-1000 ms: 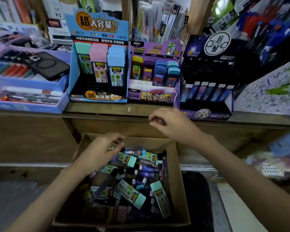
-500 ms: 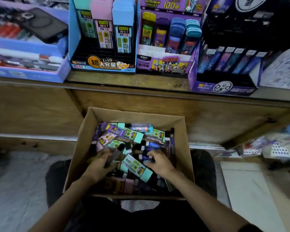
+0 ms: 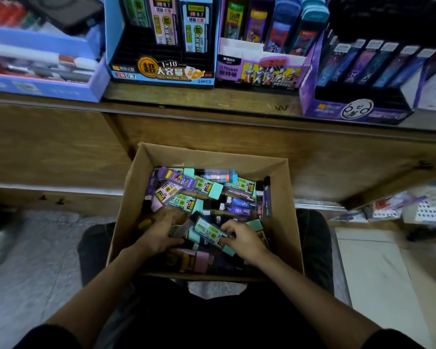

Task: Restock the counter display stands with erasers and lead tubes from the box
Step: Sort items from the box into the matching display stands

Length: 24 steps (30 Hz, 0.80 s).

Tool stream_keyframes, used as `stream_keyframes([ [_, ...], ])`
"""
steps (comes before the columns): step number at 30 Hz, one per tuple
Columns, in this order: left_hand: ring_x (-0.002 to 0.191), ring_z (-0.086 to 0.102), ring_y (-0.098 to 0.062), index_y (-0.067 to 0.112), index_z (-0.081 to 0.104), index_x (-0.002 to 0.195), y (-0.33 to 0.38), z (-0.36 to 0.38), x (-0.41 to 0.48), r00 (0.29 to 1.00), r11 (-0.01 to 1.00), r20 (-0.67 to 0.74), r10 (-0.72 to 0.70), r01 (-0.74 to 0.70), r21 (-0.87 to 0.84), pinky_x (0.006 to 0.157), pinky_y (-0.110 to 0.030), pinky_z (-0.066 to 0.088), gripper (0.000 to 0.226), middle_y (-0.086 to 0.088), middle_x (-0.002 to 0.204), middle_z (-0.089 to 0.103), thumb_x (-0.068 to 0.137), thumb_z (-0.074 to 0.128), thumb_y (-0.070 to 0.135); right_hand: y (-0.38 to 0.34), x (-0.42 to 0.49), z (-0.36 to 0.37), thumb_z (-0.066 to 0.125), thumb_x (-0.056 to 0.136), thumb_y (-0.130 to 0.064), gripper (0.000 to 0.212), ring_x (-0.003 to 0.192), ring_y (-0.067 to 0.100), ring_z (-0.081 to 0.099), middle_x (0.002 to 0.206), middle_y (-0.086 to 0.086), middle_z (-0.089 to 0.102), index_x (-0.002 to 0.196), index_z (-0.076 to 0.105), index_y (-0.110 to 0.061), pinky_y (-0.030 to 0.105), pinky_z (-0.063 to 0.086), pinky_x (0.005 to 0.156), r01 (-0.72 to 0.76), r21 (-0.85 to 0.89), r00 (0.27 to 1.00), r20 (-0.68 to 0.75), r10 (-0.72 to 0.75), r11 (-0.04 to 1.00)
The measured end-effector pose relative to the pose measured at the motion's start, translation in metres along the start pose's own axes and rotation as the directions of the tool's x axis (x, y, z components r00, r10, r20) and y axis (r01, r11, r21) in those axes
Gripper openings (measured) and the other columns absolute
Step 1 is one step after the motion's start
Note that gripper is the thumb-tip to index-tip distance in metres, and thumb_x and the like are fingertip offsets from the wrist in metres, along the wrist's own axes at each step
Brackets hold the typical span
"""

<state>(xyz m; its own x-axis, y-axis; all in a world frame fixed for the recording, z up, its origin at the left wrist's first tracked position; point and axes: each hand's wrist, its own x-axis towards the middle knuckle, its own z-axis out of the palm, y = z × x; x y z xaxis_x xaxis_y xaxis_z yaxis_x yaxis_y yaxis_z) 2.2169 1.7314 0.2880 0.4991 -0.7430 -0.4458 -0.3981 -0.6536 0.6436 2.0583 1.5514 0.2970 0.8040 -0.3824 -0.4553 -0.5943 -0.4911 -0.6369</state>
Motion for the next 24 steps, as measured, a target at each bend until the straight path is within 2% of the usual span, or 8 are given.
stream_keyframes([
  [5,0.113,0.049,-0.025,0.016,0.049,0.122,0.006,0.004,0.006,0.993,0.983,0.05,-0.103,0.094,0.157,0.094,-0.032,0.044,0.054,-0.006,0.13,0.034,0.078,0.074,0.033,0.009,-0.011,-0.015,0.066,0.086,-0.012,0.021,0.097,0.007,0.052,0.103,-0.003,0.058,0.106,0.061,-0.013,0.01,0.038,0.069,-0.068,0.237,0.995,-0.057,0.084,0.969],
  [8,0.109,0.047,-0.022,0.022,0.057,0.106,0.007,0.003,0.007,0.998,0.997,0.021,-0.051,0.05,0.062,0.096,-0.03,0.041,0.03,-0.003,0.123,0.034,0.08,0.072,0.026,0.014,-0.016,-0.026,0.066,0.086,-0.014,0.018,0.102,0.006,0.051,0.106,-0.005,0.058,0.102,0.061,-0.019,0.006,0.039,0.073,-0.043,0.283,0.996,-0.064,0.064,0.958],
  [11,0.097,0.05,-0.019,0.02,0.052,0.085,0.011,0.0,0.005,0.999,0.999,-0.046,0.025,-0.027,-0.047,0.084,-0.026,0.04,0.019,-0.001,0.104,0.047,0.083,0.069,0.011,0.018,-0.021,-0.034,0.065,0.087,-0.014,0.017,0.105,0.01,0.056,0.109,-0.001,0.061,0.103,0.06,-0.017,0.016,0.045,0.082,-0.005,0.32,0.993,-0.109,0.043,0.947],
  [14,0.081,0.052,-0.019,0.011,0.05,0.082,0.018,-0.009,0.0,0.985,0.986,-0.085,0.148,-0.154,-0.067,0.071,-0.027,0.04,0.015,-0.008,0.086,0.055,0.086,0.064,0.007,0.02,-0.027,-0.039,0.065,0.086,-0.012,0.02,0.102,0.014,0.06,0.109,0.002,0.063,0.106,0.06,-0.014,0.03,0.051,0.086,0.007,0.384,0.989,-0.14,0.05,0.923],
  [17,0.079,0.051,-0.005,0.014,0.054,0.09,0.019,-0.015,-0.01,0.954,0.962,0.16,0.252,-0.23,-0.145,0.071,-0.018,0.04,0.006,-0.002,0.088,0.057,0.09,0.059,0.01,0.021,-0.033,-0.041,0.065,0.086,-0.014,0.017,0.098,0.012,0.061,0.105,0.001,0.064,0.102,0.061,-0.017,0.023,0.051,0.08,0.024,0.444,0.986,-0.16,0.053,0.896],
  [19,0.084,0.052,0.0,0.023,0.055,0.092,0.015,-0.011,-0.016,0.912,0.954,0.277,0.301,-0.29,-0.081,0.075,-0.017,0.042,0.011,0.008,0.09,0.056,0.091,0.057,0.012,0.021,-0.036,-0.041,0.066,0.086,-0.015,0.014,0.095,0.012,0.062,0.1,0.002,0.065,0.099,0.061,-0.016,0.021,0.051,0.075,0.024,0.474,0.984,-0.165,0.061,0.88],
  [22,0.096,0.052,-0.011,0.017,0.06,0.095,0.009,-0.006,-0.018,0.904,0.939,0.28,0.322,-0.342,0.025,0.087,-0.027,0.043,0.008,0.001,0.1,0.053,0.089,0.062,0.014,0.021,-0.037,-0.039,0.066,0.086,-0.015,0.013,0.092,0.014,0.062,0.097,0.005,0.066,0.098,0.061,-0.012,0.024,0.05,0.075,0.014,0.479,0.984,-0.162,0.073,0.878],
  [24,0.097,0.052,-0.017,0.015,0.061,0.092,0.008,-0.005,-0.018,0.903,0.942,0.305,0.302,-0.332,0.049,0.089,-0.031,0.043,0.009,-0.005,0.101,0.05,0.085,0.067,0.012,0.022,-0.037,-0.038,0.066,0.086,-0.015,0.013,0.091,0.014,0.063,0.096,0.006,0.066,0.097,0.061,-0.011,0.022,0.05,0.073,0.009,0.484,0.985,-0.154,0.076,0.875],
])
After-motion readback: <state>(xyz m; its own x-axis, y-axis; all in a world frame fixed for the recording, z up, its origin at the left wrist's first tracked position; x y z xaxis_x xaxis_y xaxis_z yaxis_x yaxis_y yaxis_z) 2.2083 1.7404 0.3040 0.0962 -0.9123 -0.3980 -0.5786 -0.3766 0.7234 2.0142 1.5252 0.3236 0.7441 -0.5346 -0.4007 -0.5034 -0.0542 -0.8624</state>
